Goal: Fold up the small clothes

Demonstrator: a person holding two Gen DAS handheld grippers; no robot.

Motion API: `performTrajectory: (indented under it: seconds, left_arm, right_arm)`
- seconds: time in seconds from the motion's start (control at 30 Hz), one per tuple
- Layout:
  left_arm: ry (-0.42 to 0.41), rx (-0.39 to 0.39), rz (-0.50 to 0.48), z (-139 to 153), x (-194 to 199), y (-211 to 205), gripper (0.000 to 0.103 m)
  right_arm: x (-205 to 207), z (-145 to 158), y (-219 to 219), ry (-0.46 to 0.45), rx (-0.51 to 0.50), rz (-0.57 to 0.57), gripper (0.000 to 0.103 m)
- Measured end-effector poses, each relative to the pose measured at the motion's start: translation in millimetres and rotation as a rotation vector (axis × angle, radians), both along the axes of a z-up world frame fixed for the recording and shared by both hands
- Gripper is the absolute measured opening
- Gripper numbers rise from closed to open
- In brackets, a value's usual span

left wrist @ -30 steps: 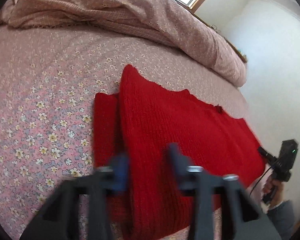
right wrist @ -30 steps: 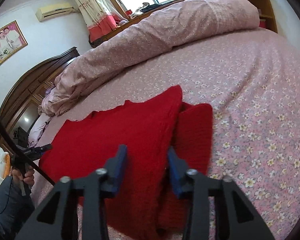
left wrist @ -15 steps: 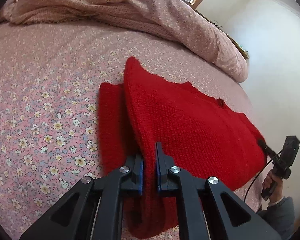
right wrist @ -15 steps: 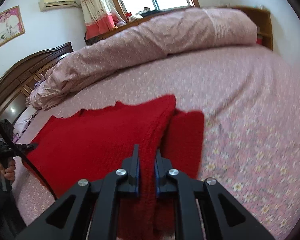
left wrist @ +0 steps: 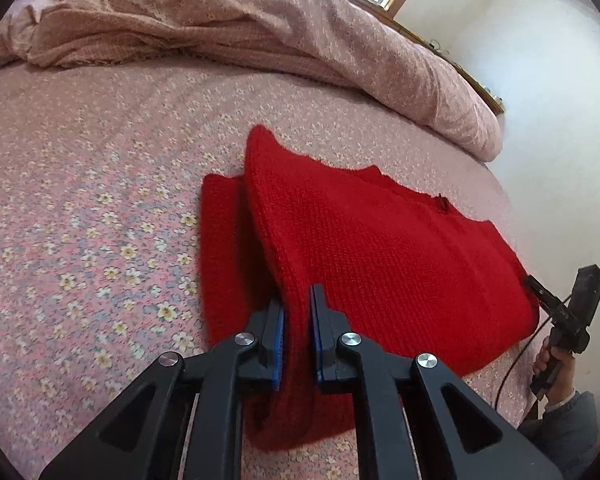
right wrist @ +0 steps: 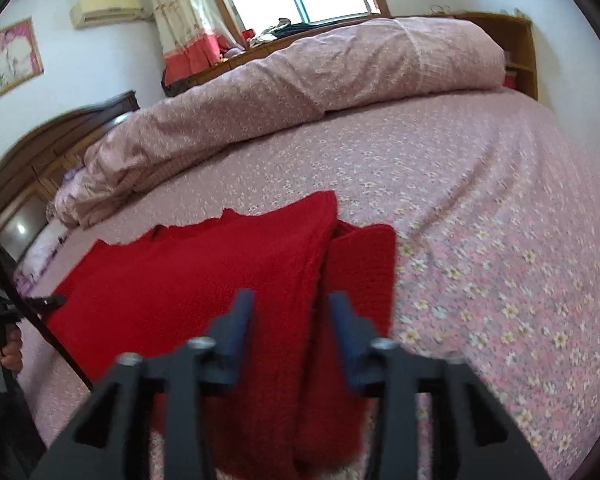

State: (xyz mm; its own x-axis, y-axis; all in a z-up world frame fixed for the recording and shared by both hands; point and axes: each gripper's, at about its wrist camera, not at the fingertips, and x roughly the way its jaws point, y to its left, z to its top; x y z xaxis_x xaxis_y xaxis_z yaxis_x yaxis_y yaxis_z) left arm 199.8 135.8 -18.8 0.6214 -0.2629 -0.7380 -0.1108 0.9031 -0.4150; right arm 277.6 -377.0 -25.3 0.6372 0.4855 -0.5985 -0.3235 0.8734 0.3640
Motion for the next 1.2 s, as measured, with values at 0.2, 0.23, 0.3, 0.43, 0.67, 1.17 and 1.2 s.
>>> performTrajectory:
  seconds: [0.2, 0.23, 0.3, 0.43, 0.67, 1.17, 1.2]
  left_arm:
    - [-0.042, 0.071, 0.009, 12.3, -19.3, -5.2, 0.005]
    - [-0.041, 0.082, 0.010, 12.2, -20.1, -7.7, 0.005]
    - [-0.038, 0.095, 0.014, 12.7, -19.9, -11.3, 0.005]
    - [-0.049, 0.062, 0.012, 18.5, -14.8, -25.7, 0.007]
    - [-0.066, 0.038, -0.041, 26.6, -5.1, -57.8, 0.011]
    - [-0.092, 0.005, -0.126, 52.1, 12.7, -108.9, 0.011]
    - [-0.090, 0.008, -0.140, 51.5, 18.3, -118.4, 0.011]
  right_arm:
    - [-1.2, -12.7, -40.0, 0.151, 0.216, 0.061, 0.091]
    - [-0.8, -18.2, -43.4, 0.189, 0.248, 0.072, 0.093]
    - [1.0, -31.1, -46.0, 0.275, 0.293, 0.102, 0.093]
    - [4.2, -36.8, -32.4, 0.327, 0.290, 0.191, 0.098]
    - [30.9, -44.9, -10.3, 0.380, 0.352, 0.200, 0.098]
    - [45.3, -59.5, -13.8, 0.417, 0.390, 0.123, 0.025]
    - [45.9, -58.1, -8.1, 0.413, 0.389, 0.123, 0.025]
